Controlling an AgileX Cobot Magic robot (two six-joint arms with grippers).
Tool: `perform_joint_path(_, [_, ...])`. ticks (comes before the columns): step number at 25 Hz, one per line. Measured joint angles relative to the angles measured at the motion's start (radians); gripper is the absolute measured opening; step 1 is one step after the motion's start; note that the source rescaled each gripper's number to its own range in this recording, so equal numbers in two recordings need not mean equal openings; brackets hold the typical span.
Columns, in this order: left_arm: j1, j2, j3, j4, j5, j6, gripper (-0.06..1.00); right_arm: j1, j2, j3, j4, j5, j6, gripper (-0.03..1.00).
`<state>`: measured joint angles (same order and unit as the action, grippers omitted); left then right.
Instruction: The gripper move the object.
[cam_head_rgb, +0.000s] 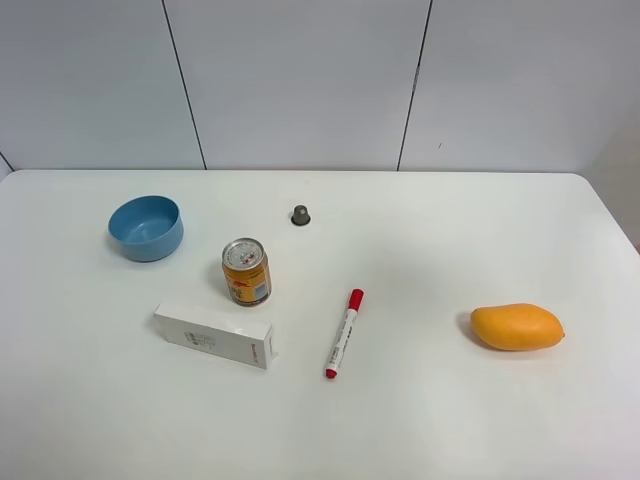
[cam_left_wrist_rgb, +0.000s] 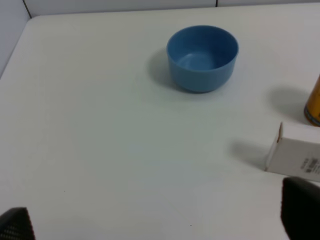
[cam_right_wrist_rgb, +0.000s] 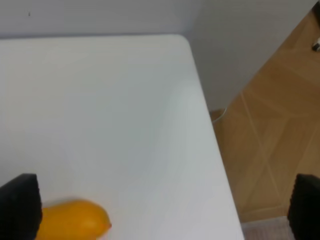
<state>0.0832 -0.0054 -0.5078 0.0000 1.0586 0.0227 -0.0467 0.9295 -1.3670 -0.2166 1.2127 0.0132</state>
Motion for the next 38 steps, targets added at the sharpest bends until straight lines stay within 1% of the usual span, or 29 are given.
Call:
perform_joint_path(3, [0.0,0.0,0.0,0.0,0.0,0.0,1.0,0.0,-0.115,0.151,0.028,0.0,0.0,1.0])
perform_joint_path(5, [0.0,0.0,0.0,0.0,0.0,0.0,1.0,0.0,-0.203,0.249,0.044,-0.024,0.0,1.0])
perform_joint_path(10, [0.0,0.0,0.0,0.0,0.0,0.0,1.0,0.0,-0.428,0.498,0.108,-0.158,0.001,1.0])
perform_joint_path(12, [0.0,0.0,0.0,0.0,0.0,0.0,1.0,0.0,-0.51,0.582,0.13,-0.19,0.001,1.0])
perform_joint_path(17, [0.0,0.0,0.0,0.0,0.0,0.0,1.0,0.0,-0.701,0.755,0.147,-0.202,0.001,1.0])
perform_joint_path(21, [0.0,0.0,0.0,0.0,0.0,0.0,1.0,0.0,-0.8,0.822,0.147,-0.203,0.001,1.0])
perform_joint_path(24, [0.0,0.0,0.0,0.0,0.0,0.0,1.0,0.0,-0.84,0.842,0.148,-0.184,0.0,1.0])
perform_joint_path(28, [0.0,0.0,0.0,0.0,0.0,0.0,1.0,0.0,-0.848,0.849,0.149,-0.156,-0.004,1.0])
perform_joint_path(38, [0.0,0.0,0.0,0.0,0.0,0.0,1.0,0.0,-0.85,0.867,0.153,-0.152,0.005,1.0])
